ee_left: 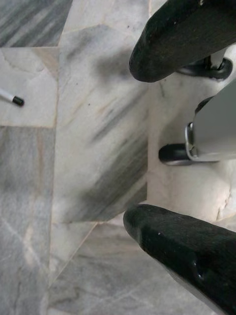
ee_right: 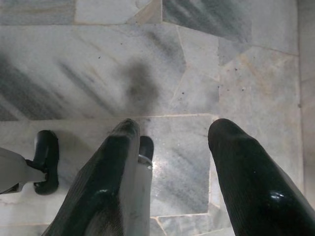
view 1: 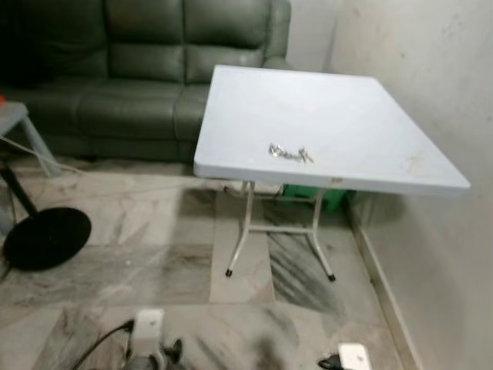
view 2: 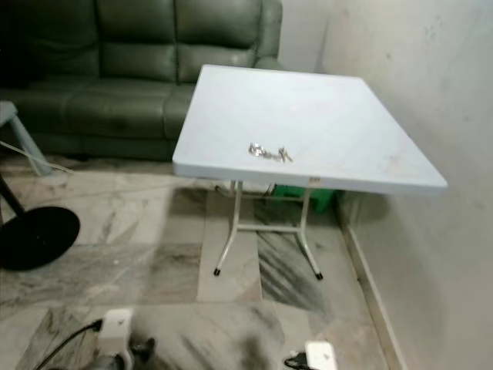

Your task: Hang keys on a hook

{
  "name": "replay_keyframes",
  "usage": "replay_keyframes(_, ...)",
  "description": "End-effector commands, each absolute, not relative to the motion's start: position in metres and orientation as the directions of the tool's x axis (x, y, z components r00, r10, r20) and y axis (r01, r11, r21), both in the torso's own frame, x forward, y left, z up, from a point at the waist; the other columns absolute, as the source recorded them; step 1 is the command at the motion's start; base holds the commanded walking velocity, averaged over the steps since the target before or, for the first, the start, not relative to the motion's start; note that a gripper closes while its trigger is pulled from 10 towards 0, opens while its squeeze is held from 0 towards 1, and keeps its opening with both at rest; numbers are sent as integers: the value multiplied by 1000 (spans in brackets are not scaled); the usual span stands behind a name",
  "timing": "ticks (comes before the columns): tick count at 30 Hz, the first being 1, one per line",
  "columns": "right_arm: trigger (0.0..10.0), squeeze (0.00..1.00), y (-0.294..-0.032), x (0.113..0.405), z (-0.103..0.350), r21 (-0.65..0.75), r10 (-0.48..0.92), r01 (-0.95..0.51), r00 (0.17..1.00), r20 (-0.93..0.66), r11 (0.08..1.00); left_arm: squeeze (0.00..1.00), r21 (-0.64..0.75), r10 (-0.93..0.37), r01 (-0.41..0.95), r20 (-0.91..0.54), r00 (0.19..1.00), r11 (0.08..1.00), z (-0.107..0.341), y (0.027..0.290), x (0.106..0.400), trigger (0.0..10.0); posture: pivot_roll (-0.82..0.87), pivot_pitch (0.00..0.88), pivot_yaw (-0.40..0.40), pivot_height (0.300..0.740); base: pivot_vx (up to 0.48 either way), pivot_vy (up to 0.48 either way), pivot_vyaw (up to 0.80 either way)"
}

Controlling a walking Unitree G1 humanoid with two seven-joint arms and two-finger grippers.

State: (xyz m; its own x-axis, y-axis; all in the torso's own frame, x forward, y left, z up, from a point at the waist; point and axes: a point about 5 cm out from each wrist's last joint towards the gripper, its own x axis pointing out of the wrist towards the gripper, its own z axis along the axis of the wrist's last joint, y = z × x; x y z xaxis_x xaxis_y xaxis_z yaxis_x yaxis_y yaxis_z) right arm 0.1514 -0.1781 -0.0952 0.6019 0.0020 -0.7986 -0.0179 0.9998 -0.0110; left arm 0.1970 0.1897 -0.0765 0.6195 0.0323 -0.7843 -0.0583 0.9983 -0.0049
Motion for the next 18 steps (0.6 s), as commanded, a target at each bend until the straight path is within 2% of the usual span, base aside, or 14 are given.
replay_keyframes(1, 10000, 0, -188, 153, -93, -40, -24, -13, 610, -792, 999, 0, -26, 4, -40, -780, 626, 999, -76, 179, 201, 10000, 20, 0, -63, 740, 0, 0, 0)
replay_keyframes(3, 10000, 0, -187, 155, -92, -43, -16, -28, 619, -785, 999, 0, -36, -7, -32, -771, 637, 999, -75, 179, 202, 10000, 19, 0, -61, 740, 0, 0, 0)
replay_keyframes(5, 10000, 0, -188, 170, -85, -34, -8, -24, 675, -738, 999, 0, -52, -25, -21, -745, 666, 998, -72, 178, 205, 10000, 15, 0, -58, 740, 0, 0, 0)
replay_keyframes(9, 10000, 0, -190, 183, -76, -30, 0, -29, 726, -688, 999, 0, -75, -59, 9, -700, 712, 997, -67, 169, 213, 10000, 14, 0, -57, 740, 0, 0, 0)
replay_keyframes(13, 10000, 0, -196, 210, -54, -27, 32, -56, 840, -542, 998, 0, -145, -141, 70, -563, 815, 987, -47, 160, 238, 10000, 13, 0, -56, 740, 0, 0, 0)
replay_keyframes(18, 10000, 0, -193, 226, -35, -1, 79, -86, 918, -390, 996, 0, -175, -187, 120, -440, 878, 977, -32, 156, 251, 10000, 15, 0, -58, 740, 0, 0, 0)
